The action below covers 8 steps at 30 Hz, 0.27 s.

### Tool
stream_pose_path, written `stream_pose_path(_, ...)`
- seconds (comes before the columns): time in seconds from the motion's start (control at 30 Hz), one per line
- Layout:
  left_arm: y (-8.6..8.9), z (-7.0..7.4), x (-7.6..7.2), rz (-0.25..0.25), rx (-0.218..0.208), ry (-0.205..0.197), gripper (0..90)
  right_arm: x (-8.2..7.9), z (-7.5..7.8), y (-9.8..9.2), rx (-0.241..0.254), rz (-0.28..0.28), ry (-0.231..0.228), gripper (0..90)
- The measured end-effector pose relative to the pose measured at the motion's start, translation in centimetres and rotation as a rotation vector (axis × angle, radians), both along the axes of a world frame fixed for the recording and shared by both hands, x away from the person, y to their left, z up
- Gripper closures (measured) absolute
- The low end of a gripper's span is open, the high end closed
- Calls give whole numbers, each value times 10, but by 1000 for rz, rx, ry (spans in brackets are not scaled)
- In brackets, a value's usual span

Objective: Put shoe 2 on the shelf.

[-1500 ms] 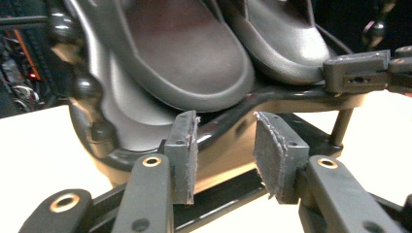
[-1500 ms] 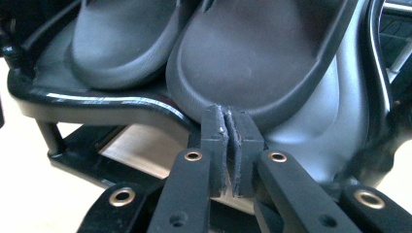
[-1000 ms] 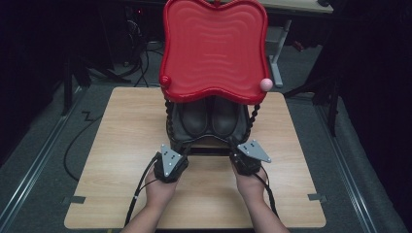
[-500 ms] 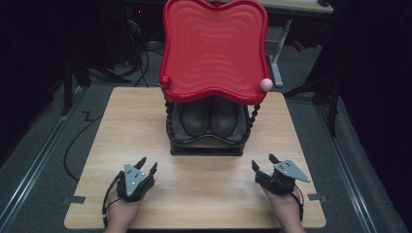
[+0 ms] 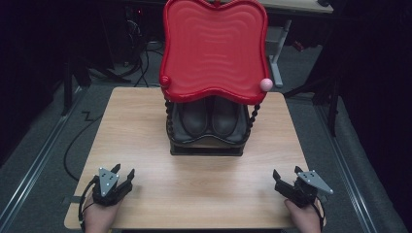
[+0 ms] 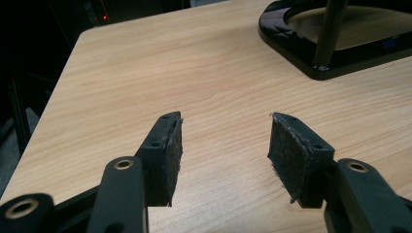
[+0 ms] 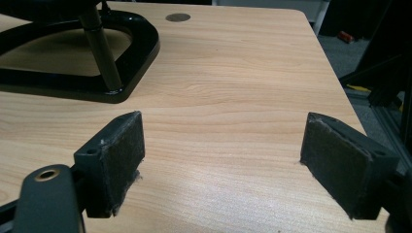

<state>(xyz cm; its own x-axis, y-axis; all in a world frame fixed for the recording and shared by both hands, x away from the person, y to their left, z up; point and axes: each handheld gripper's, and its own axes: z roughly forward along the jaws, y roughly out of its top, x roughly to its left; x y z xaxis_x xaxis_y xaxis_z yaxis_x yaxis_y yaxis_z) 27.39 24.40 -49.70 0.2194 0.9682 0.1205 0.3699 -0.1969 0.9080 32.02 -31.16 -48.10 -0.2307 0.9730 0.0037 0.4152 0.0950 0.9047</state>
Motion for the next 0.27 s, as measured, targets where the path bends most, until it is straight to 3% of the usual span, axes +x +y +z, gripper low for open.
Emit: stream_pose_path(0.27,-3,-2,-1,-13,21,6,461,2,-5,2,-1,2,24,159)
